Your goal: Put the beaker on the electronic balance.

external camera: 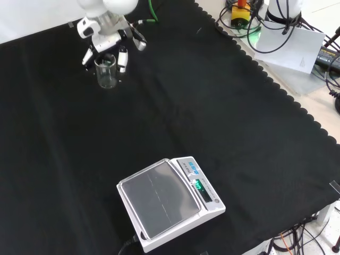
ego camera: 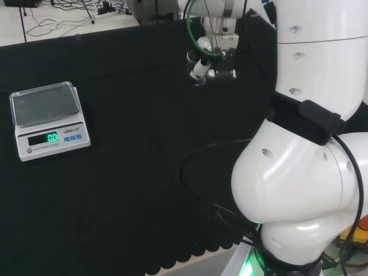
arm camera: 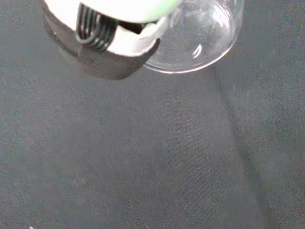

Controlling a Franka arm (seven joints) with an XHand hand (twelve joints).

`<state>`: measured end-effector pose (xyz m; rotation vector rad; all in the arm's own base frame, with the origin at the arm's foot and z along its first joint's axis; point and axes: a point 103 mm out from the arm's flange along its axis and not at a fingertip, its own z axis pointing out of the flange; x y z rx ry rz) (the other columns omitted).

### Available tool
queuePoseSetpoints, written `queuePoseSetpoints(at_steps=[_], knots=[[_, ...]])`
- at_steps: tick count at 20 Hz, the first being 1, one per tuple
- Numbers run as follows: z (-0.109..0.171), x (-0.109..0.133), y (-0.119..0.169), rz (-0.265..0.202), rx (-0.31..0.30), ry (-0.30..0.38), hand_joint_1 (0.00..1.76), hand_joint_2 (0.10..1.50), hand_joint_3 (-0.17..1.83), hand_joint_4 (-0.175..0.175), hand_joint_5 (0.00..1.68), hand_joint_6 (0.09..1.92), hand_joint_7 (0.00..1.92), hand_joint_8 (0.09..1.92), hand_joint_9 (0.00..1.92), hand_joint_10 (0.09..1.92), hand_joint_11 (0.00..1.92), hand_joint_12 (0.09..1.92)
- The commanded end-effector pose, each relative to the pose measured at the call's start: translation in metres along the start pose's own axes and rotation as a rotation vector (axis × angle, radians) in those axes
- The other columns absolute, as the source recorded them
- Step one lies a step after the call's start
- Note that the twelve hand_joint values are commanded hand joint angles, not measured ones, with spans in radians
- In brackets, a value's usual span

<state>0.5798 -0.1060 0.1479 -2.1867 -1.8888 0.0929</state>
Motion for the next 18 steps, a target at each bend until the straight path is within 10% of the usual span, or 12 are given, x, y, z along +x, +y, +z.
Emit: queuePoseSetpoints(at_steps=[1,9,18], knots=[[-0.065,0.036,-0.033,-0.034,-0.06,-0.049,1.16,0.96,0.58,0.009,0.75,1.42,0.82,1.49,1.12,1.17,1.42,0.82],[-0.058,0.124,-0.06,-0.098,-0.036,-0.068,1.17,0.93,0.61,0.009,0.76,1.41,0.83,1.48,1.12,1.17,1.42,0.82],[-0.024,0.32,-0.069,-0.378,-0.002,-0.082,1.17,0.92,0.64,0.009,0.77,1.41,0.84,1.48,1.13,1.16,1.41,0.83]])
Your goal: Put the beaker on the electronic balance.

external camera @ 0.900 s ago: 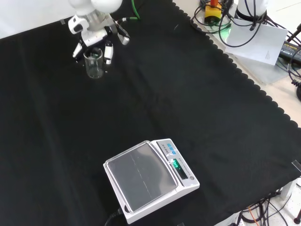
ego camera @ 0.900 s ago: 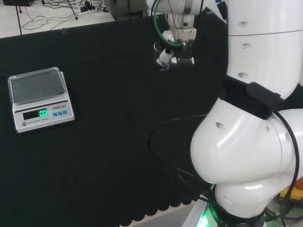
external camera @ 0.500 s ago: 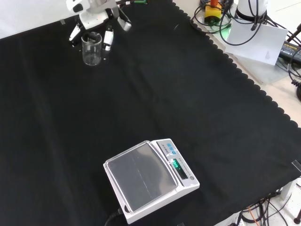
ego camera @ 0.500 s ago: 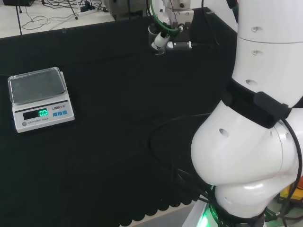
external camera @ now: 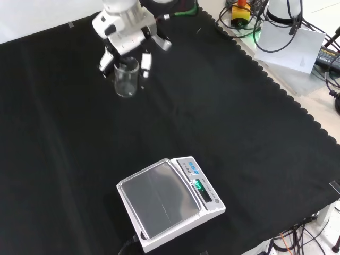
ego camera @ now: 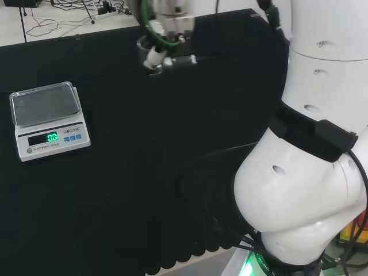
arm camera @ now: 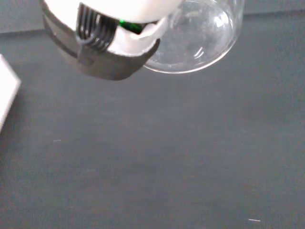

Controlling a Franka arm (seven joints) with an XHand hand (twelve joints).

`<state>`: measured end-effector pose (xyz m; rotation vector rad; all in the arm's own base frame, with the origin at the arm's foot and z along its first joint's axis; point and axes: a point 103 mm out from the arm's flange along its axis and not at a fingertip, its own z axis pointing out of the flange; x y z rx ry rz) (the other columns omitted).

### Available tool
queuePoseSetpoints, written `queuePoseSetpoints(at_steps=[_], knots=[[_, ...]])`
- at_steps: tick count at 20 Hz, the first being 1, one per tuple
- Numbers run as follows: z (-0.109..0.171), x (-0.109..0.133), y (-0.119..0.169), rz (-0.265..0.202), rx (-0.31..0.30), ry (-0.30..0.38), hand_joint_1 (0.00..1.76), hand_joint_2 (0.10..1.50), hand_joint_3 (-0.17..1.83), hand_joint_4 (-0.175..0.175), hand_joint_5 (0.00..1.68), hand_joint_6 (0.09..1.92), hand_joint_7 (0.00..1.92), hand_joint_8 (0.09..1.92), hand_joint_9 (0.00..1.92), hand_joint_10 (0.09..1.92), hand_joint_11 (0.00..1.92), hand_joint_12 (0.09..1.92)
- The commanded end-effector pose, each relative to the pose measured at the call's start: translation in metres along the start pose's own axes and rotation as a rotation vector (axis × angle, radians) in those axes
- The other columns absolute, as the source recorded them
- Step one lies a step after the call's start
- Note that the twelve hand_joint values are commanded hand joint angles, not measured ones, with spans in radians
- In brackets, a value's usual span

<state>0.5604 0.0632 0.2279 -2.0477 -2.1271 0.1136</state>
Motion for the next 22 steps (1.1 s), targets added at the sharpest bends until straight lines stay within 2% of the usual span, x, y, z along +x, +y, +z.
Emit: queuePoseSetpoints(at_steps=[1,3,5,10,16,22], knots=[[0.016,0.165,0.018,-0.23,0.023,-0.009,1.17,0.92,0.64,0.009,0.77,1.41,0.84,1.48,1.14,1.16,1.41,0.83],[0.022,0.197,0.026,-0.28,0.036,-0.016,1.17,0.92,0.64,0.01,0.77,1.41,0.84,1.48,1.14,1.16,1.41,0.83],[0.028,0.22,0.035,-0.311,0.051,-0.015,1.17,0.92,0.64,0.01,0.77,1.41,0.84,1.48,1.14,1.16,1.41,0.83],[0.046,0.26,0.057,-0.349,0.095,-0.022,1.17,0.92,0.64,0.01,0.77,1.4,0.84,1.48,1.14,1.16,1.41,0.83],[0.068,0.287,0.071,-0.378,0.135,-0.026,1.17,0.91,0.64,0.011,0.78,1.4,0.84,1.48,1.15,1.16,1.42,0.83],[0.083,0.291,0.077,-0.402,0.155,-0.045,1.17,0.91,0.65,0.011,0.78,1.39,0.84,1.47,1.15,1.16,1.42,0.83]])
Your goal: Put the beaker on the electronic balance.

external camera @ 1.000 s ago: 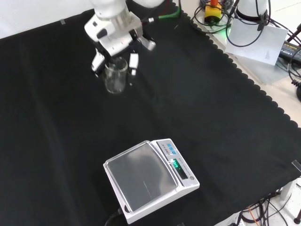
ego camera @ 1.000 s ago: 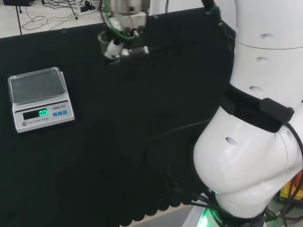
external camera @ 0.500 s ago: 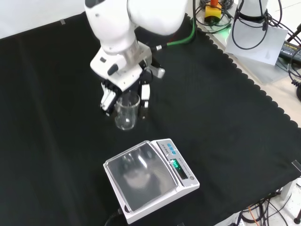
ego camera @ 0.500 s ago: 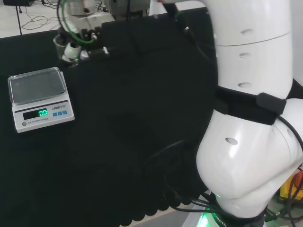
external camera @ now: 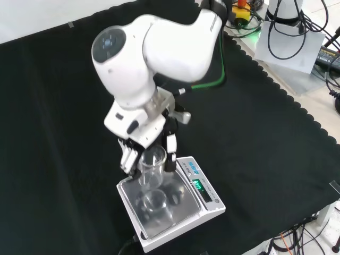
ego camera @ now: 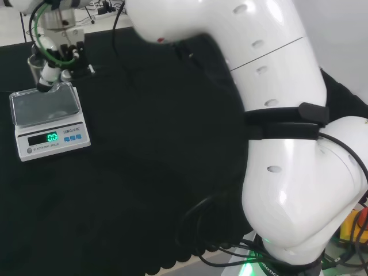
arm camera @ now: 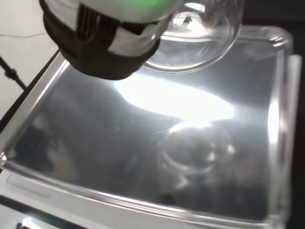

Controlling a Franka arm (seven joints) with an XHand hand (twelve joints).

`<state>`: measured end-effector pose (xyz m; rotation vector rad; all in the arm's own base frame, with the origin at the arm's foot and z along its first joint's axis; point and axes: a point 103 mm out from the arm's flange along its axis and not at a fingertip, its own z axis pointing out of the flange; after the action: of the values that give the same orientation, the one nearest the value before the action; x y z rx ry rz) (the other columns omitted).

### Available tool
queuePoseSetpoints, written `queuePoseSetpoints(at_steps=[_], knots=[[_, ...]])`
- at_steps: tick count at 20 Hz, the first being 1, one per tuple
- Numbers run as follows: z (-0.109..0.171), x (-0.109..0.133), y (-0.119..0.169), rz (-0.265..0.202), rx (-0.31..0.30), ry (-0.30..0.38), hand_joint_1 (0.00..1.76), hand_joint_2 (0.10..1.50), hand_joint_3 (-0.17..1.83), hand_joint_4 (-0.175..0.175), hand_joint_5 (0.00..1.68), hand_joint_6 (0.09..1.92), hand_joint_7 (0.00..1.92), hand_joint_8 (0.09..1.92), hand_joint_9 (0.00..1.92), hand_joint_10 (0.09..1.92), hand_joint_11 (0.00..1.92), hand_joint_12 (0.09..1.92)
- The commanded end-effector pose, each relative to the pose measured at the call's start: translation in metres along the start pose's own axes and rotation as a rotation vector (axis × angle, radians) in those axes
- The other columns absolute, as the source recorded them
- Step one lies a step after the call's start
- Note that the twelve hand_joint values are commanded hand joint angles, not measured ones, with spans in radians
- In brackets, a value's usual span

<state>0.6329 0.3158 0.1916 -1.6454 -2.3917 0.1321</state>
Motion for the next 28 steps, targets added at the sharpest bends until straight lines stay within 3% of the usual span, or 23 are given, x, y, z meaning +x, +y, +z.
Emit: queuePoseSetpoints(at_steps=[1,3,5,8,9,10,11,13,15,20,22,28], knots=[[0.045,0.045,0.005,-0.078,0.102,-0.035,1.17,0.91,0.65,0.011,0.78,1.39,0.84,1.47,1.15,1.16,1.42,0.83],[0.046,0.045,0.004,-0.066,0.103,-0.047,1.17,0.91,0.65,0.011,0.78,1.39,0.84,1.47,1.15,1.16,1.42,0.83],[0.046,0.061,0.008,-0.049,0.11,-0.076,1.17,0.91,0.65,0.012,0.78,1.39,0.84,1.47,1.15,1.15,1.42,0.83],[0.046,0.054,0.004,-0.052,0.104,-0.055,1.18,0.91,0.63,0.005,0.78,1.39,0.85,1.46,1.15,1.15,1.43,0.83],[0.052,0.056,0.004,-0.039,0.117,-0.069,1.15,0.92,0.6,-0.061,0.79,1.38,0.83,1.46,1.16,1.14,1.44,0.83],[0.055,0.055,0.003,-0.038,0.13,-0.068,1.13,0.95,0.55,-0.105,0.8,1.37,0.81,1.46,1.15,1.12,1.43,0.84],[0.055,0.051,0.002,-0.05,0.133,-0.051,1.12,0.87,0.6,-0.117,0.7,1.36,0.78,1.45,1.15,1.1,1.4,0.86],[0.053,0.043,0.002,-0.073,0.143,-0.027,1.11,0.69,0.79,-0.097,0.5,1.35,0.71,1.36,1.11,1.04,1.27,0.95],[0.051,0.042,0.001,-0.077,0.156,-0.029,1.07,0.58,0.88,-0.058,0.32,1.22,0.64,1.24,1.02,0.96,1.08,1.09],[0.035,0.04,-0.007,-0.082,0.125,-0.025,0.8,0.54,0.6,0.001,0.05,0.31,0.25,0.96,0.6,0.87,0.52,1.37],[0.022,0.038,-0.011,-0.072,0.109,-0.006,0.74,0.56,0.51,0.016,0.02,0.1,0.12,0.88,0.45,0.89,0.35,1.45],[-0.026,0.024,-0.039,-0.066,0.03,0.008,0.7,0.6,0.39,0.028,0.0,0.09,0.0,0.8,0.32,0.92,0.22,1.52]])
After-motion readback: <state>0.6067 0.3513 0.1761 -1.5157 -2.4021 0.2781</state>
